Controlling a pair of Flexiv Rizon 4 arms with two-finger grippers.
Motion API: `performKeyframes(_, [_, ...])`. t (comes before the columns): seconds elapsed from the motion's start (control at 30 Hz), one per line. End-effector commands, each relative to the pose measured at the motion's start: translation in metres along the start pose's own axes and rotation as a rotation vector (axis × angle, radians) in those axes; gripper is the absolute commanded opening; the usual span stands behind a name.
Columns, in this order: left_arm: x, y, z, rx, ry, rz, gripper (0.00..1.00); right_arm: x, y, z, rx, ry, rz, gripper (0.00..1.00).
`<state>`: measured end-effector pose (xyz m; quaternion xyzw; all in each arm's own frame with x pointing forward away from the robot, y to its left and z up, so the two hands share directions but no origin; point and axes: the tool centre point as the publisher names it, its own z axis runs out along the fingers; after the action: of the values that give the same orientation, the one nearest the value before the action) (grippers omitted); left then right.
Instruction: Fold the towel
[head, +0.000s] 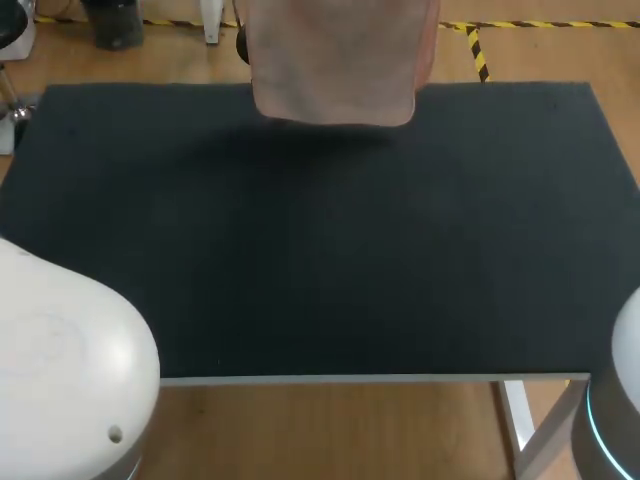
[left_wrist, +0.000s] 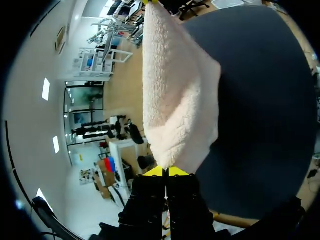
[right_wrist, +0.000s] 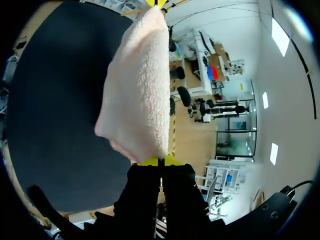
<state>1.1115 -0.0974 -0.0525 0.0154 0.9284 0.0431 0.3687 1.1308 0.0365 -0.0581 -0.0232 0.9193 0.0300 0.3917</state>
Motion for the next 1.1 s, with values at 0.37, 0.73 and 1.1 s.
performKeyframes(0.37, [0.188,-0.016,-0.008,0.057,0.246,-0.038,0.0,0.145,0.007,0.006,-0.079,0.279,-0.059,0.0])
performKeyframes(0.73, [0.25,-0.011,-0.012,0.02,0.379,-0.078,0.0,0.218,0.01,0.019,-0.076,0.43,0.007,0.0])
performKeyframes(1.1, [0.258,-0.02,0.077,0.004,0.498,-0.017,0.0,0.241,0.0,0.086,-0.014,0.505,0.067,0.0])
